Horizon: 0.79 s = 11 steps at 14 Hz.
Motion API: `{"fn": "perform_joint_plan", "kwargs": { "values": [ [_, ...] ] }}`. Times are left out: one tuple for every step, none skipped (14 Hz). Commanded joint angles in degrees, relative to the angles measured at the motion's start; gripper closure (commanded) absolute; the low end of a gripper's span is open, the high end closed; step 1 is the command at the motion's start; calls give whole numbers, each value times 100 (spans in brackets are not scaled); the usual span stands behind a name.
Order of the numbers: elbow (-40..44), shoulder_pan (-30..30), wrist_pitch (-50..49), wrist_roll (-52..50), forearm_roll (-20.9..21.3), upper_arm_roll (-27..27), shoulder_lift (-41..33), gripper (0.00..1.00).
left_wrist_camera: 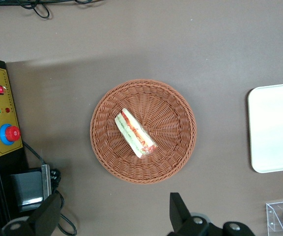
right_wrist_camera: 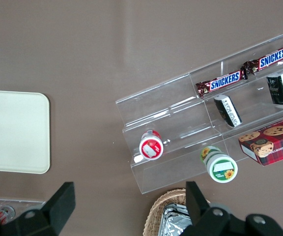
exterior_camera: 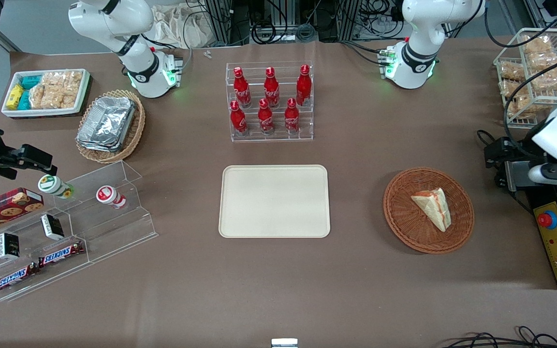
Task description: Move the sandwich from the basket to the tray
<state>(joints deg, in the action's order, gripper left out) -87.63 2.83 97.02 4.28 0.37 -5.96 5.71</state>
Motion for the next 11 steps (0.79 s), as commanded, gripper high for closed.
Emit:
{"fn": "perform_joint_plan", "kwargs": {
  "values": [
    [73,-10,-78,-75,86,-28,203,0],
    [114,-19,-87,-198,77,-28,298,0],
    [132,-28,-113,-452,86,-37,412,0],
    [97,-80,-69,-898,77,-55,509,0],
    [45,-150,1,-1521,94,-64,632,0],
    [-156,-299,358,-2040,147,-64,668,0],
    [-610,-335,936,-2385,182,-55,625,0],
    [-1102,-335,1499,-2658,174,-46,529,0],
    [-1533,-327,1965,-2887,156,-46,493,0],
    [-1799,-292,2257,-3133,147,-29,493,0],
    [-1923,-283,2382,-3370,113,-11,510,0]
  ]
}}
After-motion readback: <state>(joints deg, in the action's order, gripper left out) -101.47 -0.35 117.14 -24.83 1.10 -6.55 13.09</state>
